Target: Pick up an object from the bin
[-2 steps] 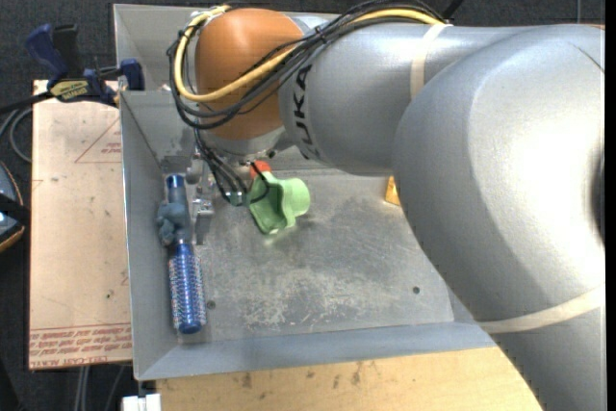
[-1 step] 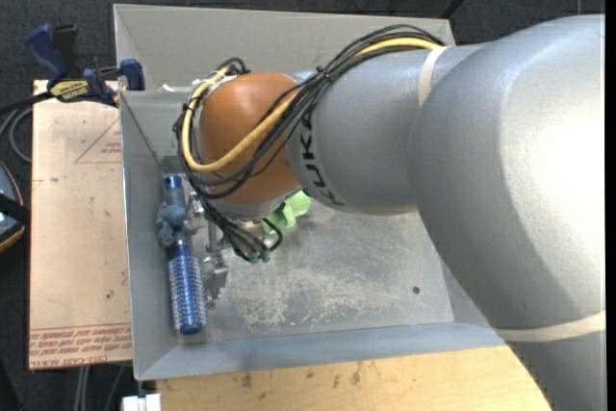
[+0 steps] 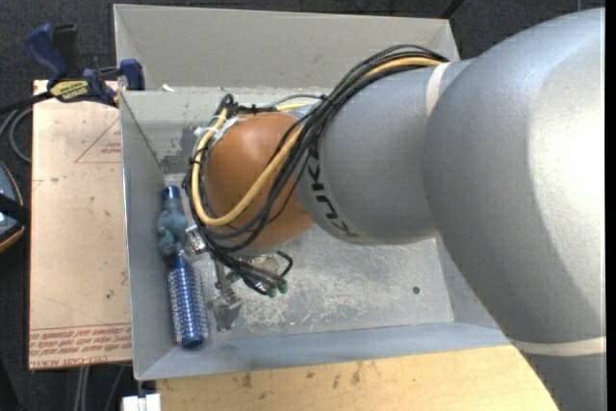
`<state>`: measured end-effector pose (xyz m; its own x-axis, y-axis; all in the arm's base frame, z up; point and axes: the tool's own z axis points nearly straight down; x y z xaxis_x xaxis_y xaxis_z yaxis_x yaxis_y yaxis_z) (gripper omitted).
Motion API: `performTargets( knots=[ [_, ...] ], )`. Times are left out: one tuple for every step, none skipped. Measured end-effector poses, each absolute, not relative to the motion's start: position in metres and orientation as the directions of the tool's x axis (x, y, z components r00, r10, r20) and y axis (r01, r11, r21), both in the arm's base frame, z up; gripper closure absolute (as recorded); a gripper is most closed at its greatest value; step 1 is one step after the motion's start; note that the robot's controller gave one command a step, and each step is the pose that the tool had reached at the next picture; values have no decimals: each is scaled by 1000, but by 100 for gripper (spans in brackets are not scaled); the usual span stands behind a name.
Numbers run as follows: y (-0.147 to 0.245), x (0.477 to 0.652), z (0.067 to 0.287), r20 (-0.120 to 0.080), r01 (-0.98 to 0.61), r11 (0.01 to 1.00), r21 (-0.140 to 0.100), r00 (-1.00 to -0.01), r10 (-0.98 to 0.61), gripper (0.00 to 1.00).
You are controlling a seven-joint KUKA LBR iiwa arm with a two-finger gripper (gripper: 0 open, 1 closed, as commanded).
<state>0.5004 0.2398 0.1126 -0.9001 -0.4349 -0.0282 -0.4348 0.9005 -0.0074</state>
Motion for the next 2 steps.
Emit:
performTargets(
  knots=[
    [216, 562, 88, -6, -512, 859, -2, -859, -512, 0],
    [244, 494, 129, 8, -727, 686, -9, -687, -727, 0]
  ],
)
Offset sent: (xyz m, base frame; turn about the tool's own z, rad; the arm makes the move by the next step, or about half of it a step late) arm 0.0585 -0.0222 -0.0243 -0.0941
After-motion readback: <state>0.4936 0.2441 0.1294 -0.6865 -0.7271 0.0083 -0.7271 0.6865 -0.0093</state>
